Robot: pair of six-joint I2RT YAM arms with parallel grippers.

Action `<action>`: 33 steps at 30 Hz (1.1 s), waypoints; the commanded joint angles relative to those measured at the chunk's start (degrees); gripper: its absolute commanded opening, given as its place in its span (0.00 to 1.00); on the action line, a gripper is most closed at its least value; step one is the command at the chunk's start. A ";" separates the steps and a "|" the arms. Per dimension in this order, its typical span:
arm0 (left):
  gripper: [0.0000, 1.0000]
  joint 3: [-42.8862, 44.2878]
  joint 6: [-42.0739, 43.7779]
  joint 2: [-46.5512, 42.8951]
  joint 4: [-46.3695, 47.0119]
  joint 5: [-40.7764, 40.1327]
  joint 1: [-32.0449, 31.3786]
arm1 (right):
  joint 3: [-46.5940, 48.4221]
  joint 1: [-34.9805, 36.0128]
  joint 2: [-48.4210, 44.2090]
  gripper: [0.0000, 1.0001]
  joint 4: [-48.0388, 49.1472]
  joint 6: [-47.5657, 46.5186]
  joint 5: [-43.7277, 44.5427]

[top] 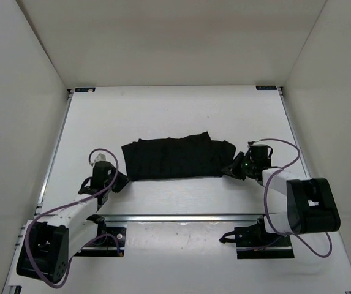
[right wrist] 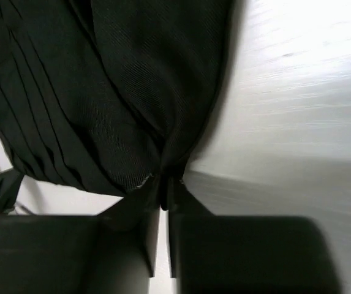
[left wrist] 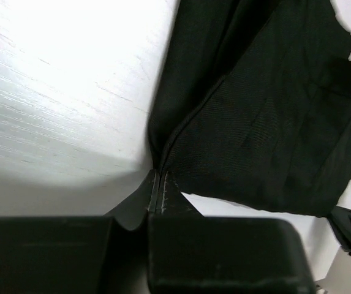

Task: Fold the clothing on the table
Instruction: Fold the skirt

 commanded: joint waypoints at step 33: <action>0.00 10.99 -5.37 34.67 26.41 1.17 -17.30 | 50.79 34.01 19.98 0.00 -22.16 -17.91 4.31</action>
